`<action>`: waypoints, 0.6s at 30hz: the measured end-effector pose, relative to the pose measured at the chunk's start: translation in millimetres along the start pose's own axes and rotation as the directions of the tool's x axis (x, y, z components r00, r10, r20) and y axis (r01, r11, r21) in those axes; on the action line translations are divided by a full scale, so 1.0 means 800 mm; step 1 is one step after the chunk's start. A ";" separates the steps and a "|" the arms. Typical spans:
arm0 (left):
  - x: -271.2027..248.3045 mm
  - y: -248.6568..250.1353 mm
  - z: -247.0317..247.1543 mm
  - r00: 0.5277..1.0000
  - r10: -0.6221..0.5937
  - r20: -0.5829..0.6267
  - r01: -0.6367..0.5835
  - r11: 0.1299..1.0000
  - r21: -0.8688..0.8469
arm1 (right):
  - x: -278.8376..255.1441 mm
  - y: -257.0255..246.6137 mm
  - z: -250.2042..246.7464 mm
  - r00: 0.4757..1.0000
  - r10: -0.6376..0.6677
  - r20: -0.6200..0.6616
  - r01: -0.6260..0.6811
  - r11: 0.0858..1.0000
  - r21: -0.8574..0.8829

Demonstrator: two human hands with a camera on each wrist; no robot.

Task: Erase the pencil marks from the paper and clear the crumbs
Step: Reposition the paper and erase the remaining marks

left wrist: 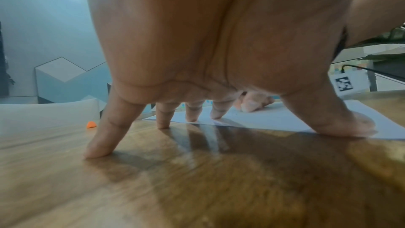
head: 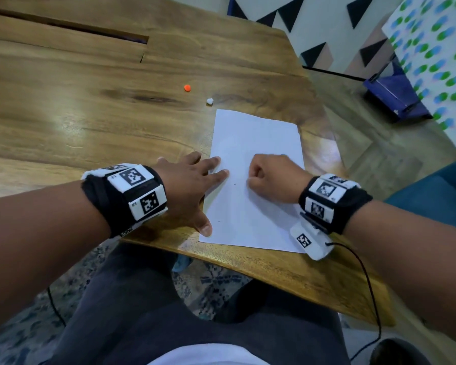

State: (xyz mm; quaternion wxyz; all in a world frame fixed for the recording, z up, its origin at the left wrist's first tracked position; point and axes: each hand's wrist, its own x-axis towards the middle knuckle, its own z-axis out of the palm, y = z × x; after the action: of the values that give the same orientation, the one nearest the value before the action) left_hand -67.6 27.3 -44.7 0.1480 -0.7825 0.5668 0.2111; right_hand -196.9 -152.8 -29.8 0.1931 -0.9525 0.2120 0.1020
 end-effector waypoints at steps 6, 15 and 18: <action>-0.001 0.001 0.000 1.000 -0.015 0.021 0.015 1.000 -0.015 | -0.036 -0.012 0.011 0.946 -0.097 0.308 -0.189 0.606 0.773; -0.037 0.025 -0.010 0.997 0.067 0.041 -0.067 0.998 -0.017 | -0.032 0.053 -0.009 0.969 0.243 -0.054 -0.122 0.654 0.746; -0.044 0.033 -0.026 0.996 0.091 -0.013 -0.091 0.995 -0.044 | -0.044 0.056 -0.001 0.979 0.204 0.012 -0.156 0.708 0.689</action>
State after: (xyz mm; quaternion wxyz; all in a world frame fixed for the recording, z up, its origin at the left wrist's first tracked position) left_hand -98.5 38.1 -9.2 0.1175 -0.7601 0.5978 0.2259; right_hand -248.2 -177.9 -33.8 0.5138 -0.7909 0.3324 0.0039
